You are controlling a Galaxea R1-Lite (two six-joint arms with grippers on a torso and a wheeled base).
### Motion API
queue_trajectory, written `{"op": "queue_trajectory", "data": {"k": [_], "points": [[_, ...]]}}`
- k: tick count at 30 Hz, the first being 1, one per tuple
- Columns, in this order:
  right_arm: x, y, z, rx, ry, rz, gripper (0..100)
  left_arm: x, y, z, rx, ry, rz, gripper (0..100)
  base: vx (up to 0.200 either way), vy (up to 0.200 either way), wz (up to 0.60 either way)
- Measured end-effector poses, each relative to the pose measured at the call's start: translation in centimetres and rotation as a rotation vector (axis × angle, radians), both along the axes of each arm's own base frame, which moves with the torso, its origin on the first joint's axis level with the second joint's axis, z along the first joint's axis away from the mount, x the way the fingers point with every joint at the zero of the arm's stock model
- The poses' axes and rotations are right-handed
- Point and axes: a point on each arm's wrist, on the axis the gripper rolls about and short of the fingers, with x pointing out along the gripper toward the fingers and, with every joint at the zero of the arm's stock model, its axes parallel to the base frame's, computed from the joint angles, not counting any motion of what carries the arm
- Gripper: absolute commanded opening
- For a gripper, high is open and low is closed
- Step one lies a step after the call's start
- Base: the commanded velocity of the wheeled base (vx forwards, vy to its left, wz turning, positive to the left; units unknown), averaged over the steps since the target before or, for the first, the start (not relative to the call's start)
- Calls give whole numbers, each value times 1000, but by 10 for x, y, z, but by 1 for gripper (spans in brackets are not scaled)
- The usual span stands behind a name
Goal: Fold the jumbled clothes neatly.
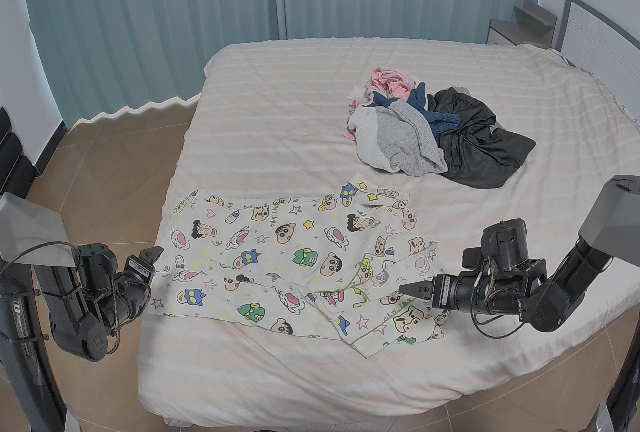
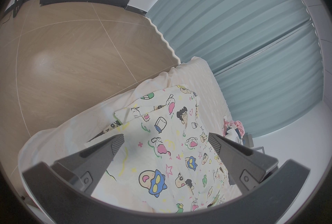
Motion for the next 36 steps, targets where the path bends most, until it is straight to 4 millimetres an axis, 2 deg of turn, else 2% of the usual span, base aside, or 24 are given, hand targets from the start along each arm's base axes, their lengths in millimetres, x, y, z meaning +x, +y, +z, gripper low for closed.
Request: {"op": "queue_trajectory", "data": {"k": [20,21,36], "points": [[7,13,-32,26,-14,69,100,0,0,-2,0,8,-1,100,0,0,0],[6,13,-33,25,-11,71,0,0,0,-3,0,8,-1,100,0,0,0],[3,7,-32,14,-8,53,0,1,0,-3,1,9,-1,100,0,0,0]]}}
